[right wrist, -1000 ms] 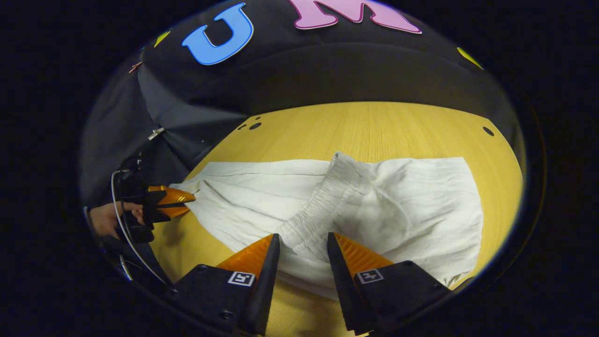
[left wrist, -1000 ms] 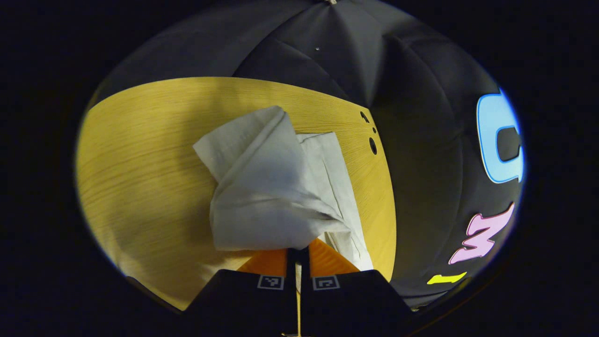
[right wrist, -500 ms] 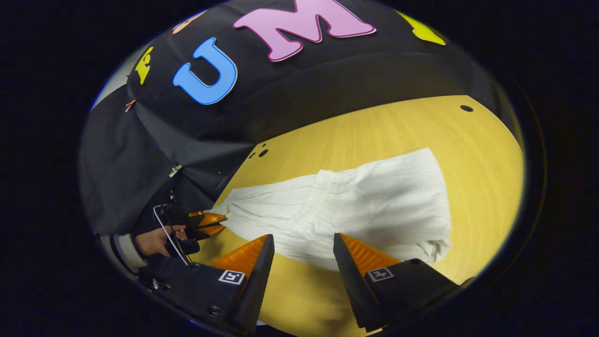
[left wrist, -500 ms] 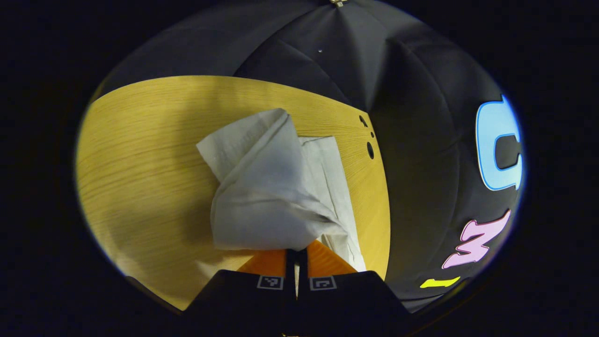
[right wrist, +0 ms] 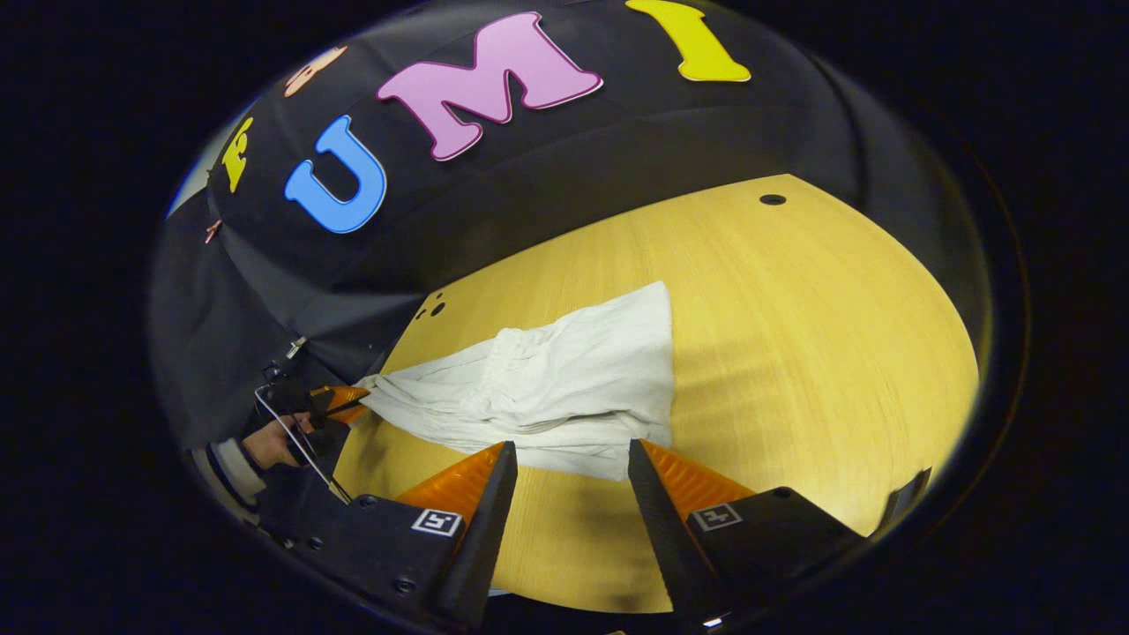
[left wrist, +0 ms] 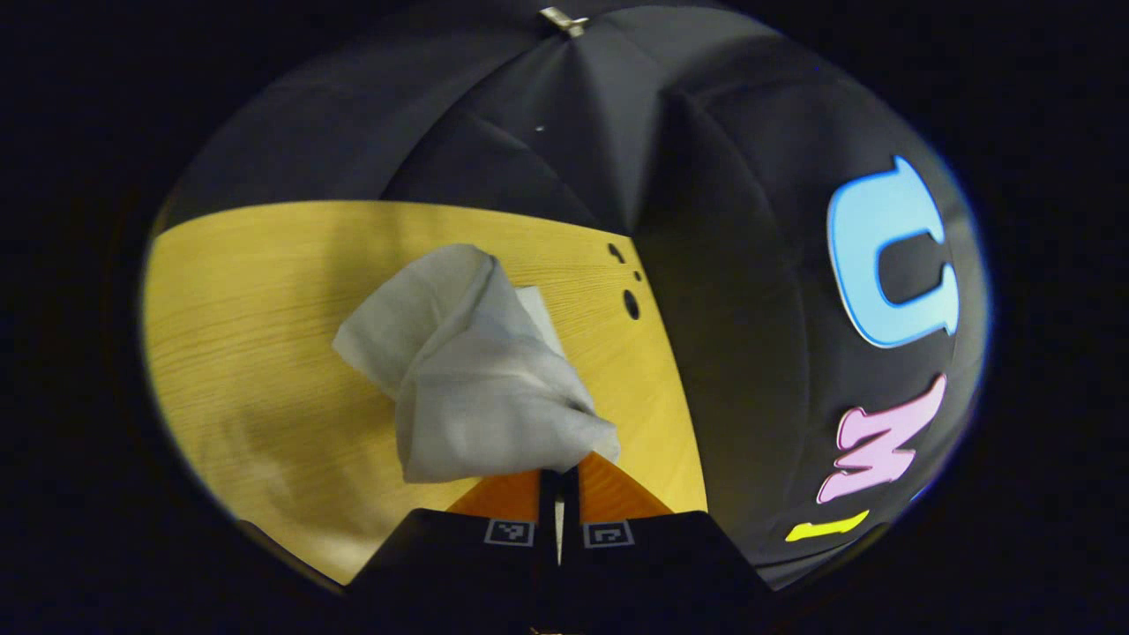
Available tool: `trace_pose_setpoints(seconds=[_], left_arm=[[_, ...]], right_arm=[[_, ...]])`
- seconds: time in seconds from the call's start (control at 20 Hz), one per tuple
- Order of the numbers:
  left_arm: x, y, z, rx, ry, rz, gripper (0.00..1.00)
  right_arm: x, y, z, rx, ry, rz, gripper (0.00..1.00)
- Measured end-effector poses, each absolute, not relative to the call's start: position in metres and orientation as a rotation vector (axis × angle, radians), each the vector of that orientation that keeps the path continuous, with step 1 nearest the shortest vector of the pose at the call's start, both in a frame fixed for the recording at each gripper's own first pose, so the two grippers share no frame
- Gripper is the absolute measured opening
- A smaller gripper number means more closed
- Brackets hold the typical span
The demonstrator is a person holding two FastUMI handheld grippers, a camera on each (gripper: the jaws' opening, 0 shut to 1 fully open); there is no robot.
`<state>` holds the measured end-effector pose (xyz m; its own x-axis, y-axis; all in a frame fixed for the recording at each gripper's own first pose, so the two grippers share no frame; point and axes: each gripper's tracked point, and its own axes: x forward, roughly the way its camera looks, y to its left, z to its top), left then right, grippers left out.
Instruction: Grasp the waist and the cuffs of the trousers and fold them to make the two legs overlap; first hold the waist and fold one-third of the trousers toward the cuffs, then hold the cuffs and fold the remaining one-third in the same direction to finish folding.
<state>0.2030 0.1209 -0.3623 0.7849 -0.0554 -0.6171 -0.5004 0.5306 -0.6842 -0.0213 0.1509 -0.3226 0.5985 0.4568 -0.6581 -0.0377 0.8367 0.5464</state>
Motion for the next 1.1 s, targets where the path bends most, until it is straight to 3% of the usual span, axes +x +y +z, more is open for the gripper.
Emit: trace_pose_setpoints(seconds=[0.6, 1.1], left_arm=[[0.24, -0.042, -0.283, -0.531, 0.549, -0.061, 0.06], [0.223, -0.193, -0.34, -0.158, 0.658, -0.363, 0.06]], right_arm=[[-0.016, 0.064, -0.327, 0.569, 0.863, 0.208, 0.79], [-0.027, -0.004, -0.336, 0.575, 0.851, 0.098, 0.79]])
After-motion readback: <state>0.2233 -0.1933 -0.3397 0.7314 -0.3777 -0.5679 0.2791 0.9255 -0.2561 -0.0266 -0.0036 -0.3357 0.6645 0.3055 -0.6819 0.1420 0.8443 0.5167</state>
